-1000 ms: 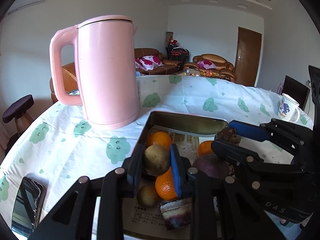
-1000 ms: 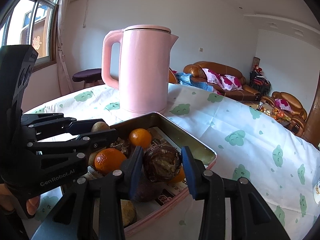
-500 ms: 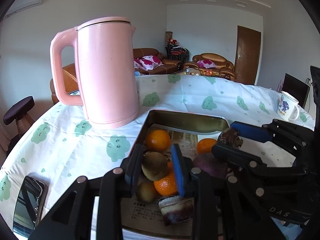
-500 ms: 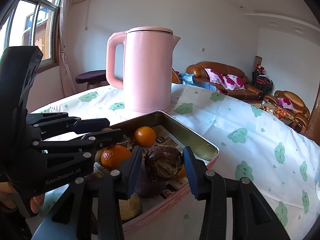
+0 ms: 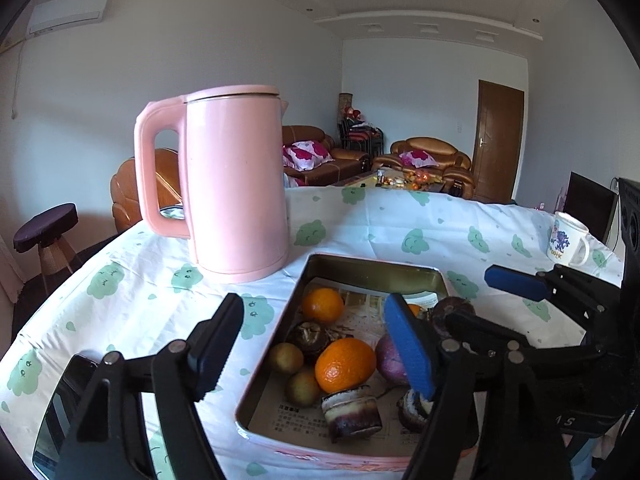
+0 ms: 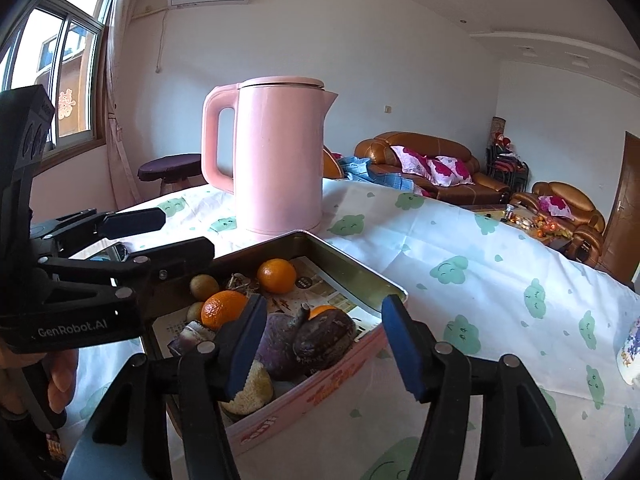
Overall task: Organize fruits
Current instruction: 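Open both tools to release the fruits into the tin, then withdraw both open tools from the tin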
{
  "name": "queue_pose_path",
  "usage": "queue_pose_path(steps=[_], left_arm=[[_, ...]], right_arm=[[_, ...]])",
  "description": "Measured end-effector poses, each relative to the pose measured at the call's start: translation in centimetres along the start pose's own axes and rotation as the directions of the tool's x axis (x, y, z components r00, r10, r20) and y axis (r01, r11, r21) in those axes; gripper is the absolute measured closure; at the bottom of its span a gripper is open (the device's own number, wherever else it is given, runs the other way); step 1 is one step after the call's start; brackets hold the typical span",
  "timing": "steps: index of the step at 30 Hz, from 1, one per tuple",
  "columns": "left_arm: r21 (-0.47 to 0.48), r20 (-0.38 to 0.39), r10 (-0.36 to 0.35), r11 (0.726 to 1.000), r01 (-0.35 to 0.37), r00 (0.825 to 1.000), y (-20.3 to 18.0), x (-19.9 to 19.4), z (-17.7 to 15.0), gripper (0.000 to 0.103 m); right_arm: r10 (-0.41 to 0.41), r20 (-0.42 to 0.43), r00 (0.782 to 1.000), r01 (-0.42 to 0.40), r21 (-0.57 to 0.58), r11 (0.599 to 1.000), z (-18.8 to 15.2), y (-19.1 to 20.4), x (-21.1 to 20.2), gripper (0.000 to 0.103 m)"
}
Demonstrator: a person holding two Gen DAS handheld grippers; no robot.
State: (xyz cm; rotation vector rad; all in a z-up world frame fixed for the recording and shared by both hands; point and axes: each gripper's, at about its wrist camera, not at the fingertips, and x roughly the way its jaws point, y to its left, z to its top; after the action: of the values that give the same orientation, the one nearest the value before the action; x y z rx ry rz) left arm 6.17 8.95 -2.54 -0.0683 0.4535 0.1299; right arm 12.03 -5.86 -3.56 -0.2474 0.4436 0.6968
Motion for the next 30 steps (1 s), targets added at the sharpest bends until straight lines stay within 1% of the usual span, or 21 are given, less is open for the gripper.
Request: queue_pose_path(steps=[7,14,19,21,22,30], left_arm=[[0.001,0.009,0.000,1.000,0.000,1.000,-0.3,-0.3,-0.2,0.028],[0.019,0.019,0.000,1.000,0.000,1.000,-1.0,-0.7,-0.2,0.025],[0.027,0.024,0.001,1.000,-0.002,1.000,-1.4,-0.8,-0.1,0.023],[0.029,0.030,0.005,1.000,-0.006,1.000,-1.6,-0.9,-0.1,0.014],[0.030,0.035,0.009,1.000,-0.010,0.999,-1.6,-1.0,-0.1,0.012],[0.034,0.050,0.011,0.999,-0.013,0.999,-1.7,-1.4,0.1,0.012]], right_arm=[[-0.069,0.013,0.998,0.069,0.035,0.997,-0.4,-1.3,-1.5,0.041],[-0.086,0.030,0.996,0.083,0.066,0.994,-0.5,-2.1,-2.7,0.040],[-0.092,0.032,0.995,0.089,0.067,0.994,-0.6,-2.1,-2.9,0.036],[-0.093,0.030,0.995,0.091,0.066,0.994,-0.7,-2.2,-2.9,0.036],[-0.093,0.029,0.995,0.091,0.067,0.994,-0.8,-2.2,-2.9,0.036],[-0.094,0.030,0.995,0.092,0.070,0.993,-0.9,-2.2,-2.9,0.036]])
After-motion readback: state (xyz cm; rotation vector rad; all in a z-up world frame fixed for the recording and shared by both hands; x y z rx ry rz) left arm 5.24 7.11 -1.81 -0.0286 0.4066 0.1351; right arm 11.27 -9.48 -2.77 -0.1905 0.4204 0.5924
